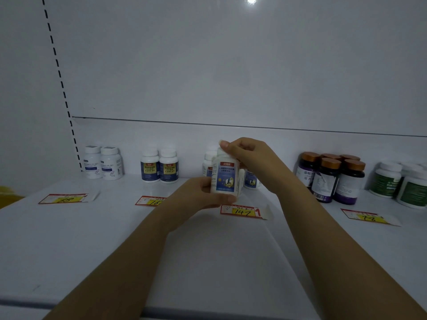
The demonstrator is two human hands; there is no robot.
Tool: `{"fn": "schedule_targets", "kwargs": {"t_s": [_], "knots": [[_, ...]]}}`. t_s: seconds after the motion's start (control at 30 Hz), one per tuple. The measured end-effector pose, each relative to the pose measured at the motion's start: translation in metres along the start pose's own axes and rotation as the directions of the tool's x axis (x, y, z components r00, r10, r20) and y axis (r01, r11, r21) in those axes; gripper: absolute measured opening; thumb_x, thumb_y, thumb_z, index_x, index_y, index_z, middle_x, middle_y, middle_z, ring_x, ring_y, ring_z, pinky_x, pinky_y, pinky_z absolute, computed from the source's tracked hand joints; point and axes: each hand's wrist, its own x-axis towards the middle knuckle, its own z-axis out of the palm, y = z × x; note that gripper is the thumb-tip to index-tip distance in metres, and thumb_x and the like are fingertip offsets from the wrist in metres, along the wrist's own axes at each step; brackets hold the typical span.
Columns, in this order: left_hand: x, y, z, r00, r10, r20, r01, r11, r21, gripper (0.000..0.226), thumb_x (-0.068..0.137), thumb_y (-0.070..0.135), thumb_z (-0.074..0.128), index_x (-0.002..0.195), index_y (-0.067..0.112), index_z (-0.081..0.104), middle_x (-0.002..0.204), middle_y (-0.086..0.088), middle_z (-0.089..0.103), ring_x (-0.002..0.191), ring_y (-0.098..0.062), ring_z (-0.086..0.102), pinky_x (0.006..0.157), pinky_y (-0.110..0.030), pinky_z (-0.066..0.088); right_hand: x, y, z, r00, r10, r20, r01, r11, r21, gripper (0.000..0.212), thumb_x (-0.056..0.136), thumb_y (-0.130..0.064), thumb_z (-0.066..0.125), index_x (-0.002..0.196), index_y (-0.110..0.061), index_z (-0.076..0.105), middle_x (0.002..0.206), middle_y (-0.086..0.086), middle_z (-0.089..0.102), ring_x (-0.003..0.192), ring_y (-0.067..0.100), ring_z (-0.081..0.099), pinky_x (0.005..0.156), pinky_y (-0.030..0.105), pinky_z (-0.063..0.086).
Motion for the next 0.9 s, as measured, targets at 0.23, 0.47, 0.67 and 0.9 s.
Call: {"fn": "schedule_targets", "kwargs": {"t_s": [0.23, 0.47, 0.67, 0.9], "knots": [[0.001, -0.001, -0.001, 0.965, 0.130, -0.228, -0.075, 0.970, 0.232, 0.040, 0.071, 0.027, 0.080, 0.101, 0.026, 0.053, 0.090, 0.016, 0.062, 0.081, 0.003, 0.060, 0.062, -0.009, 0.044, 0.001, 0.002, 0.004, 0.998, 0.063, 0.013, -0.061, 0.989, -0.138, 0.046, 0.081, -0.063, 0.054, 0.107, -0.025, 0.056, 0.097, -0.003, 0.068, 0.087, 0.015, 0.066, 0.080, 0.035, 0.056], [-0.001, 0.002, -0.001, 0.977, 0.091, -0.195, -0.072, 0.992, 0.103, 0.051, 0.075, 0.026, 0.076, 0.114, 0.021, 0.043, 0.110, 0.005, 0.060, 0.095, -0.009, 0.060, 0.070, -0.014, 0.048, 0.000, 0.001, -0.003, 0.996, 0.062, 0.066, -0.070, 0.989, 0.129, 0.024, 0.089, -0.033, 0.061, 0.111, -0.022, 0.060, 0.098, 0.004, 0.069, 0.092, 0.020, 0.068, 0.078, 0.029, 0.056], [-0.002, 0.004, -0.001, 0.975, 0.104, -0.196, -0.083, 0.990, 0.113, 0.047, 0.075, 0.025, 0.077, 0.112, 0.023, 0.049, 0.111, 0.005, 0.061, 0.096, -0.009, 0.060, 0.079, -0.017, 0.050, -0.001, 0.003, 0.000, 0.989, 0.070, 0.131, -0.096, 0.975, 0.199, 0.024, 0.092, -0.035, 0.057, 0.111, -0.022, 0.062, 0.105, 0.002, 0.068, 0.097, 0.020, 0.066, 0.090, 0.038, 0.055], [-0.001, 0.005, 0.000, 0.962, 0.094, -0.255, -0.070, 0.992, 0.103, 0.058, 0.070, 0.030, 0.080, 0.113, 0.018, 0.042, 0.099, 0.010, 0.057, 0.088, -0.004, 0.059, 0.072, -0.017, 0.049, -0.002, 0.002, 0.007, 0.998, 0.024, 0.054, -0.030, 0.993, 0.115, 0.018, 0.089, -0.042, 0.057, 0.094, -0.026, 0.064, 0.096, -0.002, 0.069, 0.088, 0.012, 0.067, 0.070, 0.019, 0.053]]}}
